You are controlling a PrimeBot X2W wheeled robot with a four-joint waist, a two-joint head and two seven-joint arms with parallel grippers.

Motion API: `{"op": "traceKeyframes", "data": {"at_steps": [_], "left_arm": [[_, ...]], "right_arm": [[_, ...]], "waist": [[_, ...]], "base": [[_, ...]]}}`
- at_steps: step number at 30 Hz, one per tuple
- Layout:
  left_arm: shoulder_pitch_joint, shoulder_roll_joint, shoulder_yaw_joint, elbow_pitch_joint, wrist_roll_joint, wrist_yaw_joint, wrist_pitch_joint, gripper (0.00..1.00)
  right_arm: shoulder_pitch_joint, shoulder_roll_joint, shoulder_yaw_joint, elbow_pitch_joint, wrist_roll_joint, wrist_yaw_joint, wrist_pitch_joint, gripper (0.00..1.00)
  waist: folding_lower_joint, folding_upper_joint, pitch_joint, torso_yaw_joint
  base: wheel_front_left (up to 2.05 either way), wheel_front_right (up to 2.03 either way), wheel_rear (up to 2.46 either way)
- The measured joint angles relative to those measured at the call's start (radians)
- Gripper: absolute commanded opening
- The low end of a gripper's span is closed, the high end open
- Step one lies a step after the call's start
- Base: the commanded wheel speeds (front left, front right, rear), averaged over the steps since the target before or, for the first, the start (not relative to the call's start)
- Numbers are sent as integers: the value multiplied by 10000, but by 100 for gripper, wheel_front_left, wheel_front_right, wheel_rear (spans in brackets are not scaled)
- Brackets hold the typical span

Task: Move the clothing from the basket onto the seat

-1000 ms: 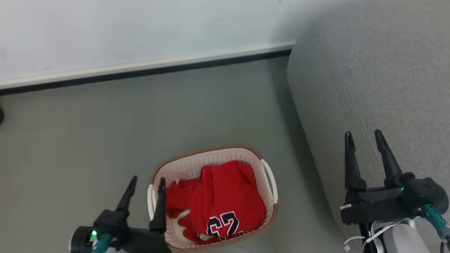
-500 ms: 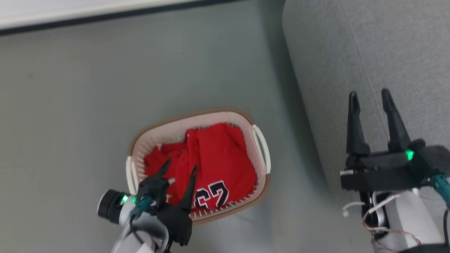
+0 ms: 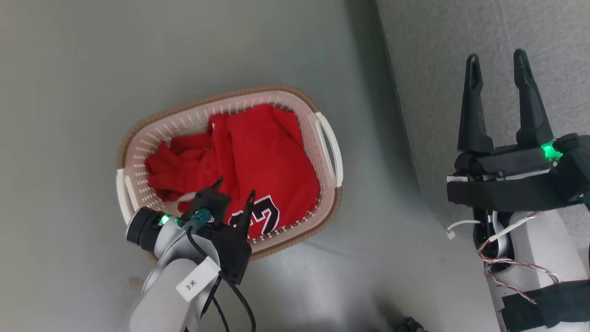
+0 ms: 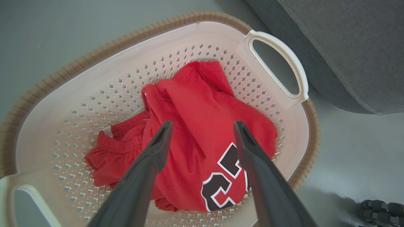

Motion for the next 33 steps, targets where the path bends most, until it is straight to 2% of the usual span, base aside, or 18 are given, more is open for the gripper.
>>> {"op": "traceKeyframes", "data": {"at_steps": [11,20,27,33], "left_arm": [[-698,-4,48,1191,13,-13,201,100],[-1207,-54,245,1931,-36,-2,224,100],[-1488,-65,403,2548,-52,278,307,100],[-1674,-77,401,2959,-81,268,382,100]], "right_arm": [[-431,42,17,196,23,-86,0,100],[-613,69,136,247,65,-86,0,100],[-624,86,148,265,65,-86,0,100],[-635,94,201,290,65,-88,0,100]], "waist": [[0,-1,1114,-385],[-1,-2,1443,-580],[-1,-2,1653,-680],[-1,-2,1730,-725]], "base": [[0,0,0],[0,0,0],[0,0,0],[0,0,0]]}}
